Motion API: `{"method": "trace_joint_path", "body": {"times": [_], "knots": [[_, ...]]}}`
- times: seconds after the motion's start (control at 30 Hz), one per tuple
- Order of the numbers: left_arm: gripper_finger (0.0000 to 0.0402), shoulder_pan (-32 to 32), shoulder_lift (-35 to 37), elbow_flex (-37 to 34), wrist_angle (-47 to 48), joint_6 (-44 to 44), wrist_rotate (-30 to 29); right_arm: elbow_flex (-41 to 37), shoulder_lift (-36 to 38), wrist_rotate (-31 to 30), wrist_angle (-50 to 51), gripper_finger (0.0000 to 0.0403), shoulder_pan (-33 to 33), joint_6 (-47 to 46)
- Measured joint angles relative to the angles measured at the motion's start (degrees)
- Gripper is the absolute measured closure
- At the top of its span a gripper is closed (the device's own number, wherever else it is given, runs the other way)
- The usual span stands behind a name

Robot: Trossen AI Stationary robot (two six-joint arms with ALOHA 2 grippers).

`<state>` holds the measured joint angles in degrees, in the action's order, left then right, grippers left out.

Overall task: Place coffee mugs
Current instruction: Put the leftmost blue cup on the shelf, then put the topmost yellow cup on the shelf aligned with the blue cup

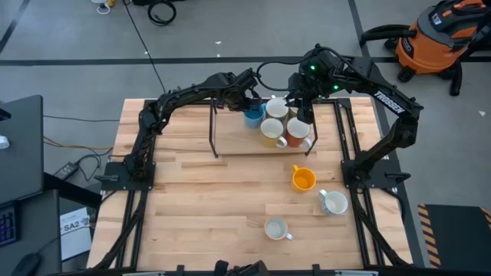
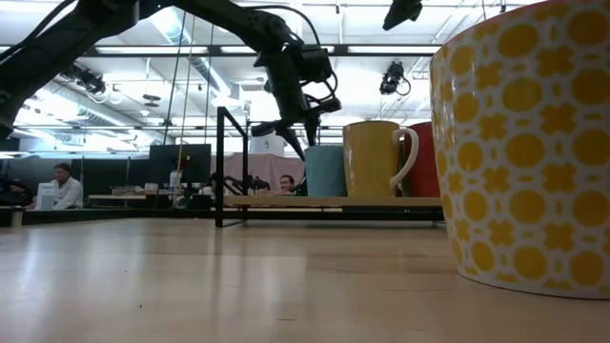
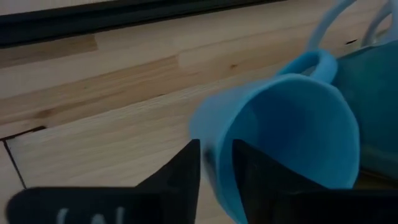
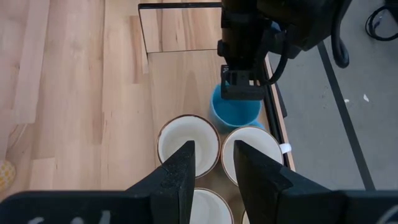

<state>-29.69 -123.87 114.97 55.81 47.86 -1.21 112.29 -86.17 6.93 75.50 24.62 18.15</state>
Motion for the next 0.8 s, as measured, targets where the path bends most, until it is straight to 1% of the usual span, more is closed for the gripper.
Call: {"method": "trace_joint_path", "body": {"times": [0.2,0.33,0.63,0.8], "knots": [[0.0256,0.02,0.0,0.0,-1.36,0.01,0.0,0.0,0.0,0.01,0.0,0.0286,0.0,0.0],[0.024,0.0,0.0,0.01,-1.38,-0.31,0.0,0.0,0.0,0.01,0.02,0.0286,0.0,0.0],[0.0237,-0.46,0.68,-0.01,-1.14,-1.63,-0.06,0.0,0.0,0.01,1.57,0.0286,0.0,0.0],[0.0237,-0.46,3.24,-0.01,-1.0,-2.24,-0.13,0.0,0.0,0.03,2.26,0.0286,0.0,0.0]]}}
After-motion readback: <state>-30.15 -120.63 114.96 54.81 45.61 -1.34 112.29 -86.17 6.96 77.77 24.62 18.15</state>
